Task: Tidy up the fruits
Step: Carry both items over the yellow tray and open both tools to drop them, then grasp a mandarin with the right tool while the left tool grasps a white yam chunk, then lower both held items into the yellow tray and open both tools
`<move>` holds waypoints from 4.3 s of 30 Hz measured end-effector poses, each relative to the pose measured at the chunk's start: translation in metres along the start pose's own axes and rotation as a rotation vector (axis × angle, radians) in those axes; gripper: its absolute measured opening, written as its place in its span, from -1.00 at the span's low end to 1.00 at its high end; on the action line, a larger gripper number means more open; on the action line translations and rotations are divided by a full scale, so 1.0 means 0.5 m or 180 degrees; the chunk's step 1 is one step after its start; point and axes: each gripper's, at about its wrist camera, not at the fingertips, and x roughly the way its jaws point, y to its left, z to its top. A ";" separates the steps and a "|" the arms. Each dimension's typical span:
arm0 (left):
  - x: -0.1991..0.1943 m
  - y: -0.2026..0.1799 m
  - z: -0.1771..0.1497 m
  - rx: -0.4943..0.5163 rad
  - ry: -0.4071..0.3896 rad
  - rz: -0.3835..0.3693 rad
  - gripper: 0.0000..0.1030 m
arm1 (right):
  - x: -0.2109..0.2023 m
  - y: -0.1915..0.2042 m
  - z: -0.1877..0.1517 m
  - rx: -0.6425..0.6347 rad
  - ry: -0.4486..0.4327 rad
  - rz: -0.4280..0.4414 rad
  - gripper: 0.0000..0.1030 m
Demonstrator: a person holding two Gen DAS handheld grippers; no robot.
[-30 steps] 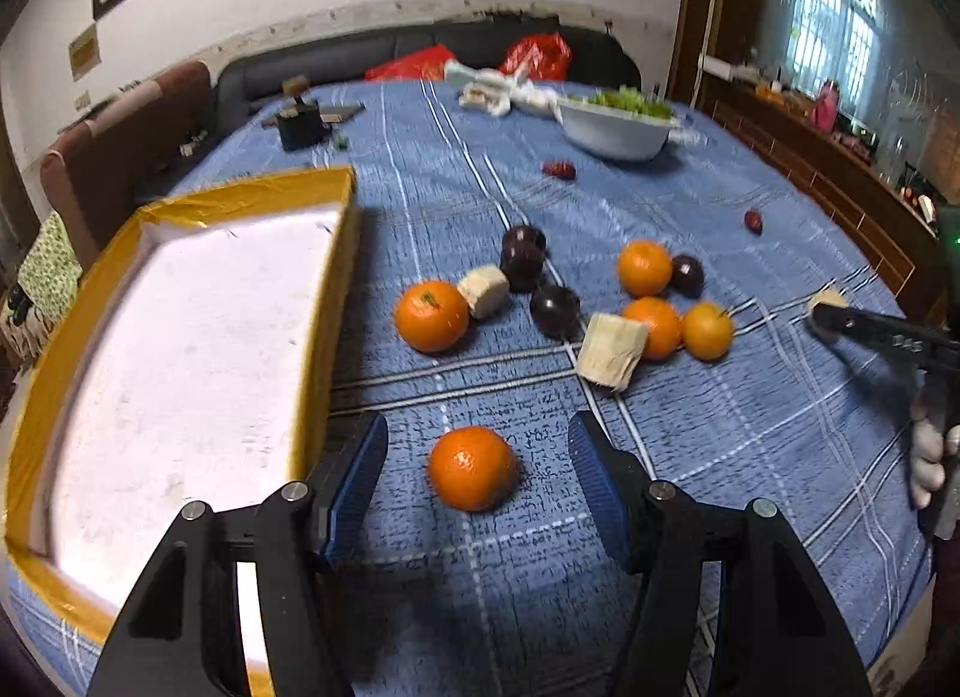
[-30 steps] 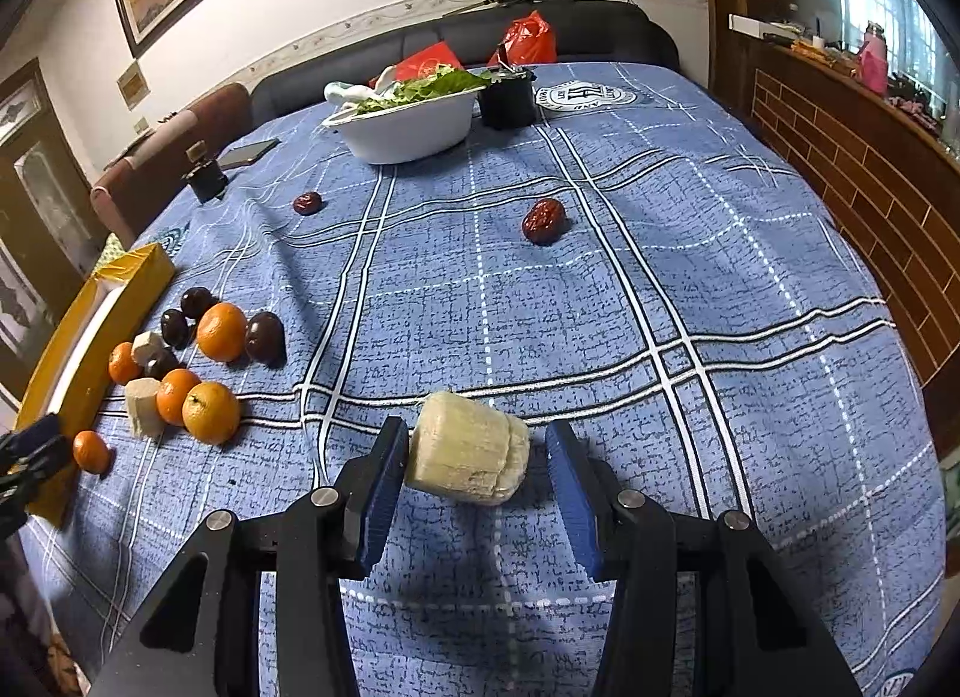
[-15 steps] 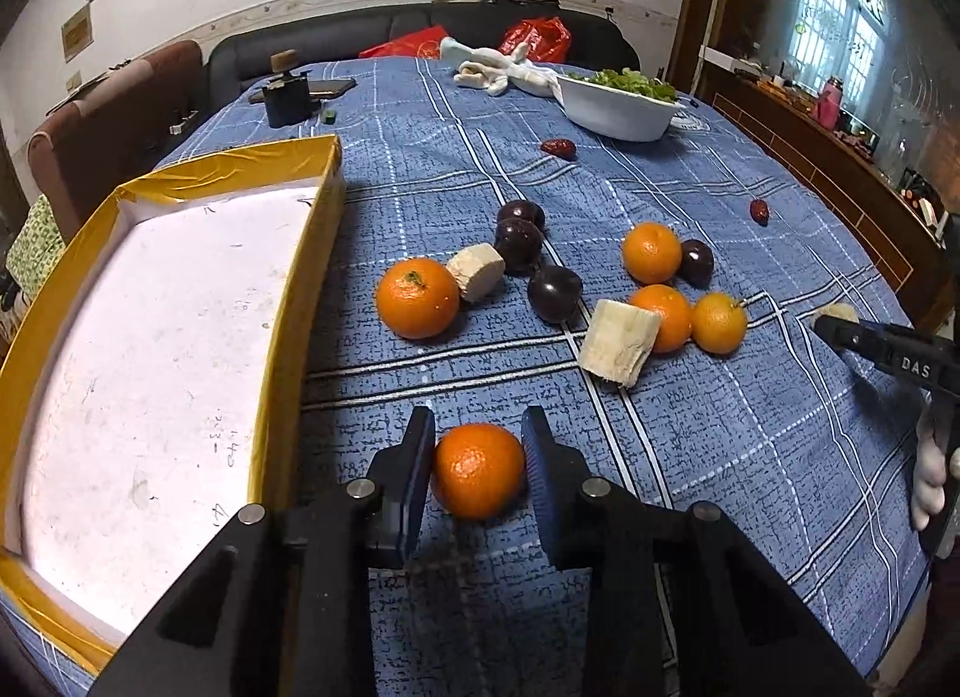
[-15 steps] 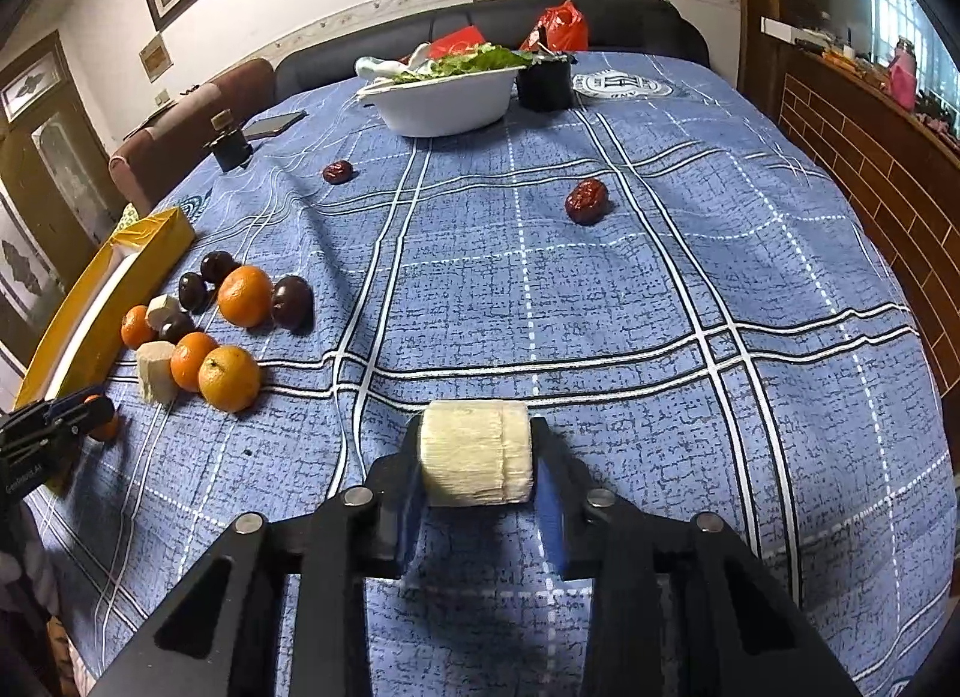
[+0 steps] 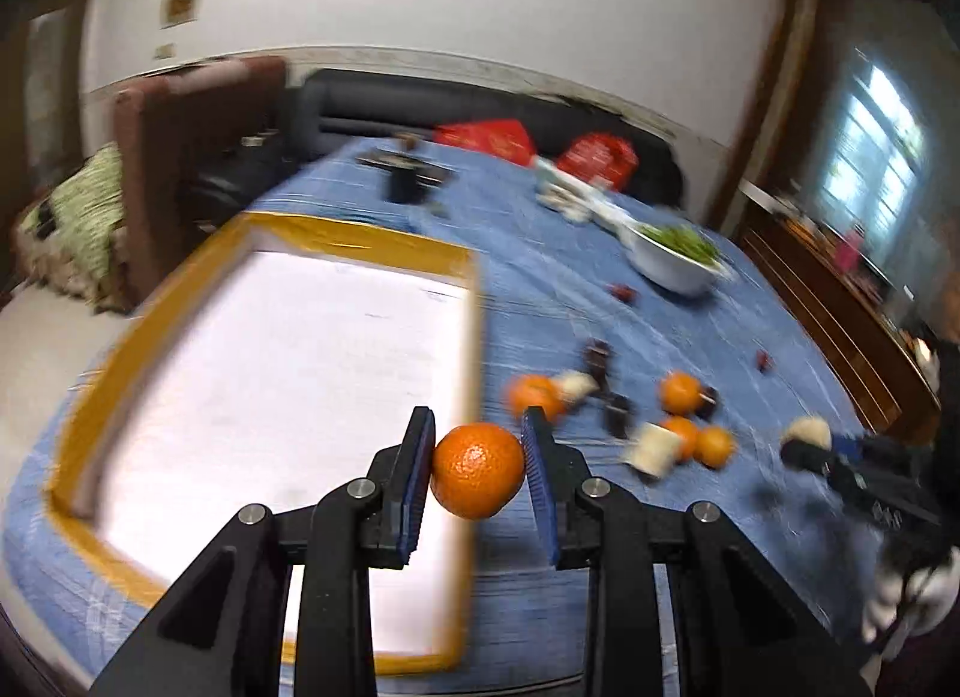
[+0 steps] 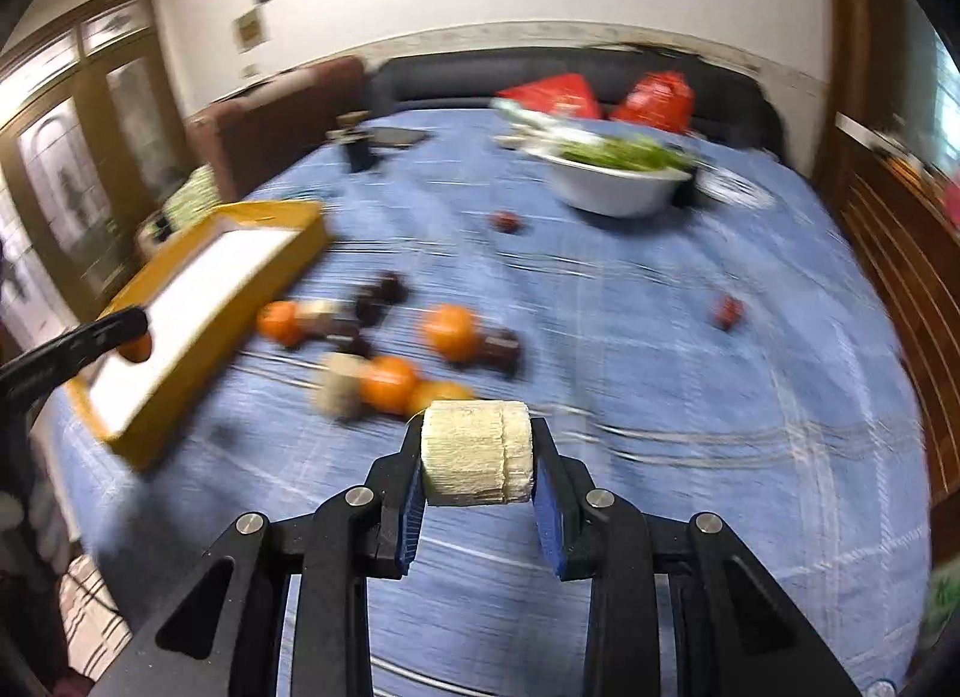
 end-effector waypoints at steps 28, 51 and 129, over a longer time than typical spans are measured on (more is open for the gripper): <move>-0.060 0.348 -0.036 -0.1249 0.0051 0.0392 0.12 | 0.238 0.572 0.051 -0.1169 0.0527 0.1137 0.03; -0.035 -0.003 -0.026 -0.0104 0.0229 -0.0172 0.59 | 0.065 0.005 0.035 0.0344 0.0075 0.0115 0.07; 0.061 0.314 0.022 -0.0886 0.0289 0.0342 -0.48 | 0.277 0.492 0.107 -0.0798 0.0530 0.0973 -0.29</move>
